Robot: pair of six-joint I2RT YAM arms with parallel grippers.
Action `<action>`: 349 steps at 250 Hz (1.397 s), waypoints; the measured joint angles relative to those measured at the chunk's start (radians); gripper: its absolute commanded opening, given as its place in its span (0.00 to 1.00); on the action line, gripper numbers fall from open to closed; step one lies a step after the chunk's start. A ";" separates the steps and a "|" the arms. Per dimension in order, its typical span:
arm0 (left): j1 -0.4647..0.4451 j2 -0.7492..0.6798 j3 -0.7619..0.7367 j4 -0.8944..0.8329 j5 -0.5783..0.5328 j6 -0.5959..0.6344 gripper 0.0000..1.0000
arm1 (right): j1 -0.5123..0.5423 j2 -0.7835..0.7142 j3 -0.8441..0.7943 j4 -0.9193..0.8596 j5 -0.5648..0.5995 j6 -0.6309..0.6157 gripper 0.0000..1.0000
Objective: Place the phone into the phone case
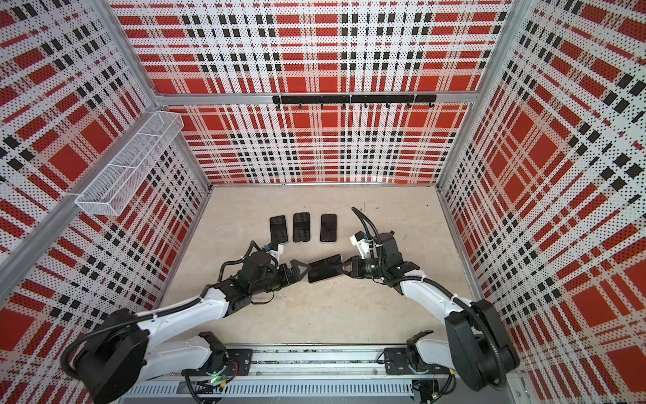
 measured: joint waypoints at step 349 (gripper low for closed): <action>-0.005 -0.106 0.058 0.215 0.457 -0.010 0.08 | -0.063 -0.034 0.029 0.341 -0.352 0.209 0.28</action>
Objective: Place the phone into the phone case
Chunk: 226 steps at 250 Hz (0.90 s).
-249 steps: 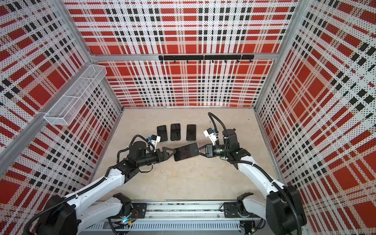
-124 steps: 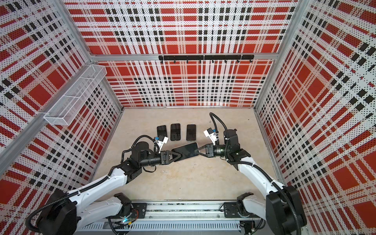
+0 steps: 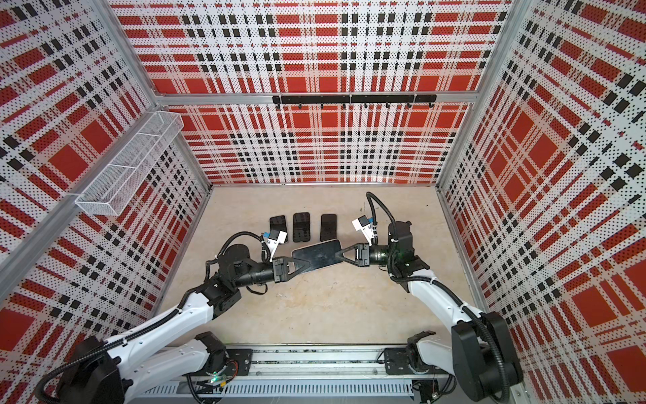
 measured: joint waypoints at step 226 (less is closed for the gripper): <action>-0.037 0.000 0.006 0.029 0.013 -0.069 0.00 | 0.024 0.102 0.000 0.446 0.055 0.230 0.06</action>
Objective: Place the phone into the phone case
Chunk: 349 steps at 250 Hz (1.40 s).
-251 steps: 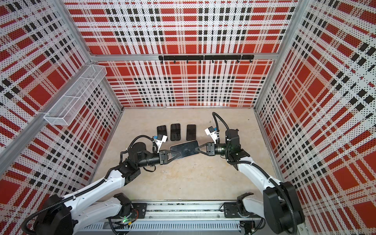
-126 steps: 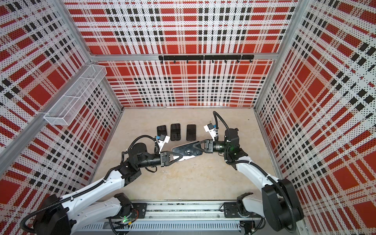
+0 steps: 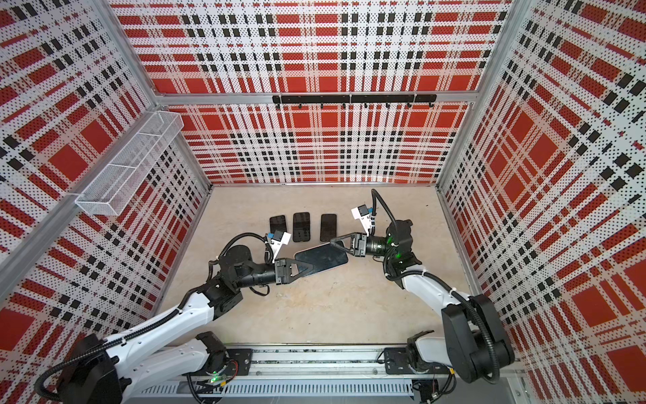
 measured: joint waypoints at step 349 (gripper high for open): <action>-0.282 0.348 0.232 0.402 -0.634 -0.206 0.00 | -0.015 -0.359 -0.196 0.061 0.654 0.265 0.58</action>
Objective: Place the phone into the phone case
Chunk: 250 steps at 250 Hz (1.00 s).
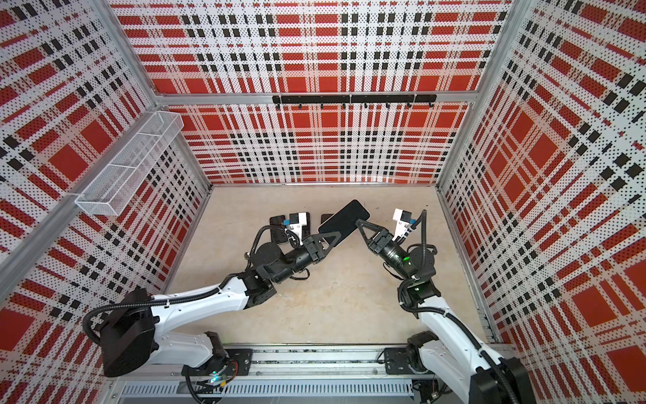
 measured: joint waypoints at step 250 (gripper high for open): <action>-0.006 0.024 0.009 0.012 -0.030 -0.027 0.49 | -0.004 0.151 0.119 0.051 -0.082 0.016 0.00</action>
